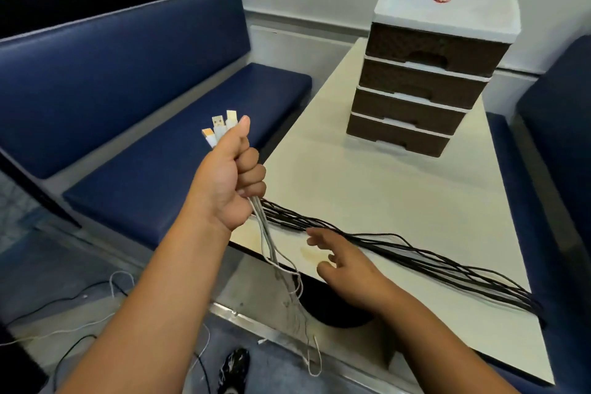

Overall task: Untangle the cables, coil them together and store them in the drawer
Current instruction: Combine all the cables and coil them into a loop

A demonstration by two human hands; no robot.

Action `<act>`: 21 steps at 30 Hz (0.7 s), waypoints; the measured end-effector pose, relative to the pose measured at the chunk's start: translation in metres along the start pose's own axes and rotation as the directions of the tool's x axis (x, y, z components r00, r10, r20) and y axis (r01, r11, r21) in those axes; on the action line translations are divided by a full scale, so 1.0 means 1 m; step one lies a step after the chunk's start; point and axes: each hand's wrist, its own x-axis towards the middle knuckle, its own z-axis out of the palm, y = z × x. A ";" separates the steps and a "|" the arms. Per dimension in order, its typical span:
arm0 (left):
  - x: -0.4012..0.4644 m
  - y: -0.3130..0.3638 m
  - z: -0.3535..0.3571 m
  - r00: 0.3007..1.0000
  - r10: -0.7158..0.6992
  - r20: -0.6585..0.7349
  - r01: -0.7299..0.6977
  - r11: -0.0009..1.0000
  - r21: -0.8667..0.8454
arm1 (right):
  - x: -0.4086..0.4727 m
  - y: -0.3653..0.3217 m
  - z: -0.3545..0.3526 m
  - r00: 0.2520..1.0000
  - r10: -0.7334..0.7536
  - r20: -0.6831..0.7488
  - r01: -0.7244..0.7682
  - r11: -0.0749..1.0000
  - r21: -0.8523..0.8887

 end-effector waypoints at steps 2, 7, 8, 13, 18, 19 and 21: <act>0.010 0.006 -0.024 1.000 -0.025 -0.012 0.025 1.000 -0.010 | 0.021 -0.012 0.005 0.999 -0.009 -0.041 0.009 1.000 -0.012; 0.038 0.035 -0.082 0.994 -0.098 -0.038 0.097 0.994 -0.040 | 0.085 -0.049 0.027 0.995 -0.052 -0.088 0.042 0.993 -0.114; 0.044 0.041 -0.093 0.993 -0.110 -0.037 0.109 0.993 -0.043 | 0.099 -0.057 0.030 0.994 -0.069 -0.090 0.055 0.987 -0.148; 0.072 0.066 -0.135 0.984 -0.177 -0.024 0.175 0.983 -0.047 | 0.172 -0.093 0.048 0.993 -0.103 -0.057 0.069 0.900 -0.430; 0.097 0.080 -0.161 0.967 -0.255 0.003 0.255 0.966 -0.035 | 0.234 -0.111 0.075 0.989 0.069 0.130 0.058 0.632 -0.773; 0.102 0.081 -0.165 0.963 -0.268 0.007 0.268 0.963 -0.033 | 0.243 -0.111 0.083 0.977 0.139 0.164 0.061 0.552 -0.831; 0.109 0.083 -0.171 0.958 -0.288 0.011 0.288 0.957 -0.036 | 0.257 -0.108 0.099 0.955 0.231 0.188 0.077 0.420 -0.904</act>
